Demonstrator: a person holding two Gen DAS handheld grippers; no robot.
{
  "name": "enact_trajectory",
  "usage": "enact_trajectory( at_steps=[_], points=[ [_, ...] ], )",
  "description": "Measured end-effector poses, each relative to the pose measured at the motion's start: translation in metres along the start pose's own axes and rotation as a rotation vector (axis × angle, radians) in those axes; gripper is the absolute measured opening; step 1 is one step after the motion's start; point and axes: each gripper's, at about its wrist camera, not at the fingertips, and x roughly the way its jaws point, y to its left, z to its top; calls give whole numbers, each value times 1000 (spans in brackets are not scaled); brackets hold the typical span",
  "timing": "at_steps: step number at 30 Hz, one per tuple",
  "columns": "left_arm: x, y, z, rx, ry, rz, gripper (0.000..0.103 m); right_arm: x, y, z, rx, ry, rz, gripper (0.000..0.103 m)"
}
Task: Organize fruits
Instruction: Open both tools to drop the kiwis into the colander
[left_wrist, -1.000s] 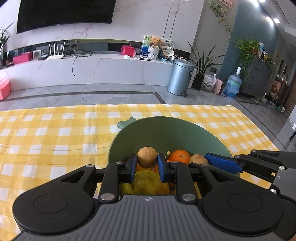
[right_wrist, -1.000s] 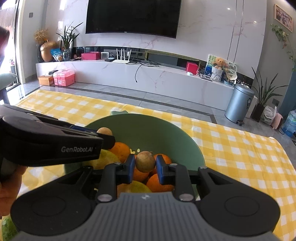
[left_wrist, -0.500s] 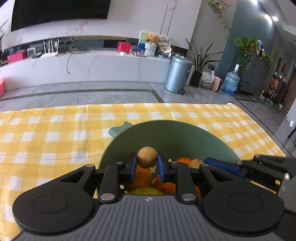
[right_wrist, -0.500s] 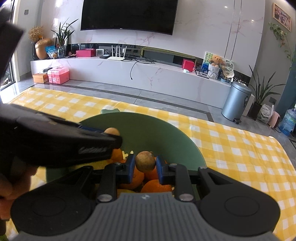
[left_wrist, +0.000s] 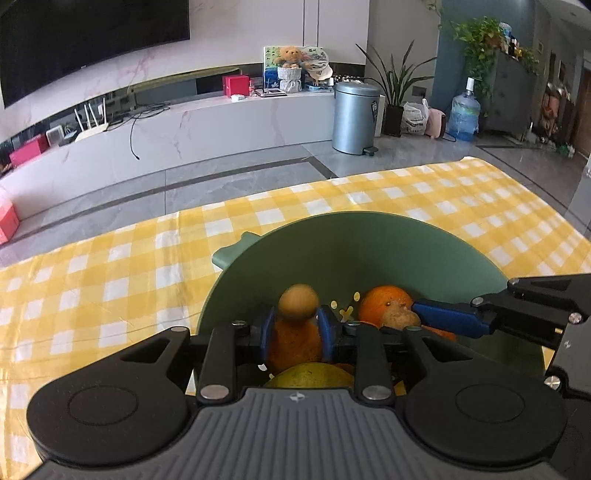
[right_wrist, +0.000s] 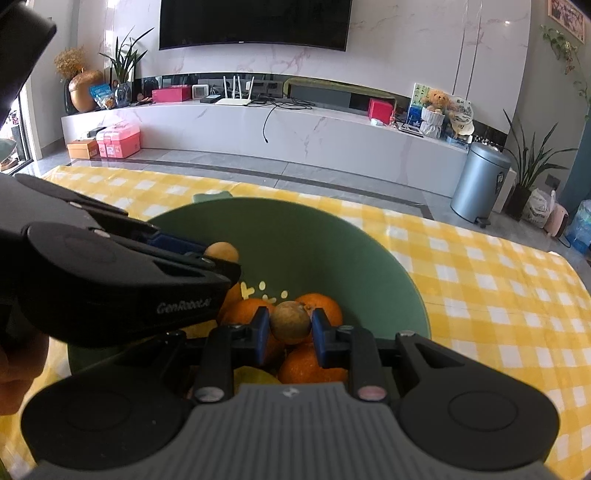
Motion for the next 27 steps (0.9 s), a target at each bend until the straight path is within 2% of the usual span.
enact_trajectory(
  at_steps=[5,16,19,22,27],
  points=[
    [-7,7,2,-51,-21,-18,47,-2,-2,2,13,-16,3,21],
    [-28,6,3,-46,-54,6,57,0,-2,1,20,-5,11,23],
    [-35,4,2,-42,-63,6,57,0,-2,1,18,-5,18,33],
    [-43,2,1,-33,-71,9,60,-3,-1,1,14,-14,17,36],
    [-64,-1,-1,-48,-99,-20,66,-16,0,2,33,-61,14,55]
  ],
)
